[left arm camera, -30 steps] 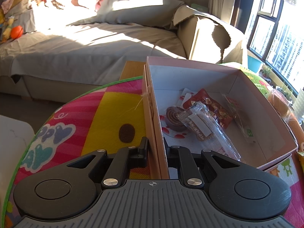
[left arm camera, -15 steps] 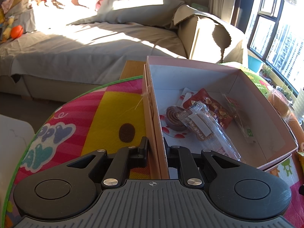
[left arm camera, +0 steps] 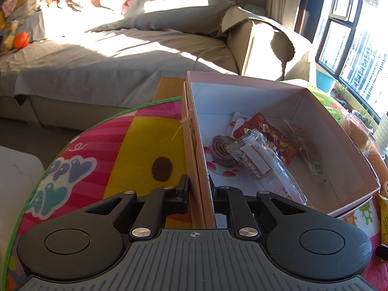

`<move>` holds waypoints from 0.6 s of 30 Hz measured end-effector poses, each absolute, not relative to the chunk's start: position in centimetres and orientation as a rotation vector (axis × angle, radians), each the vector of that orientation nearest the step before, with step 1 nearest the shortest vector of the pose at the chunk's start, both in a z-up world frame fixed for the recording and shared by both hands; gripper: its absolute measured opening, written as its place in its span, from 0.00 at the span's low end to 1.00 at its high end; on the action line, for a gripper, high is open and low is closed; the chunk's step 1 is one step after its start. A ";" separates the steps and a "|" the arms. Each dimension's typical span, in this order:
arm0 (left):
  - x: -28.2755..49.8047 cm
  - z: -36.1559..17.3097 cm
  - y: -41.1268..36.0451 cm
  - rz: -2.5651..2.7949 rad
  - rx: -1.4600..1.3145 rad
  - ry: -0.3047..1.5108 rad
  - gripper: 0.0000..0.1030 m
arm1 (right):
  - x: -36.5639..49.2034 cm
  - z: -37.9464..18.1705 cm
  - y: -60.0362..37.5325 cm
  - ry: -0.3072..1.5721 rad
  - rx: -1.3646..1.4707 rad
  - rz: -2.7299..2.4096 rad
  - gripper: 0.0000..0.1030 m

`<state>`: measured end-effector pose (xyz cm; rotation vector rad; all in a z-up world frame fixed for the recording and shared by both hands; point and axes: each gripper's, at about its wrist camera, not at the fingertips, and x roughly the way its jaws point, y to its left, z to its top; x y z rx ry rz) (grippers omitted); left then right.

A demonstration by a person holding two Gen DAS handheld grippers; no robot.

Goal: Organize objects
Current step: 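Move the right tool back to the yellow stick snack, then grasp the yellow stick snack with the right tool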

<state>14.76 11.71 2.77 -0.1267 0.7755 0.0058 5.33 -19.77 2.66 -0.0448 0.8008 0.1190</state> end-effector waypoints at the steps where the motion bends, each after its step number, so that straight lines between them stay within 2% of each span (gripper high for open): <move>1: 14.8 2.8 11.7 0.005 -0.127 0.776 0.14 | 5.4 2.7 -19.9 0.800 -0.051 0.108 0.42; 18: 14.6 2.7 12.0 0.007 -0.125 0.777 0.14 | 7.0 2.3 -21.9 0.786 -0.051 0.038 0.43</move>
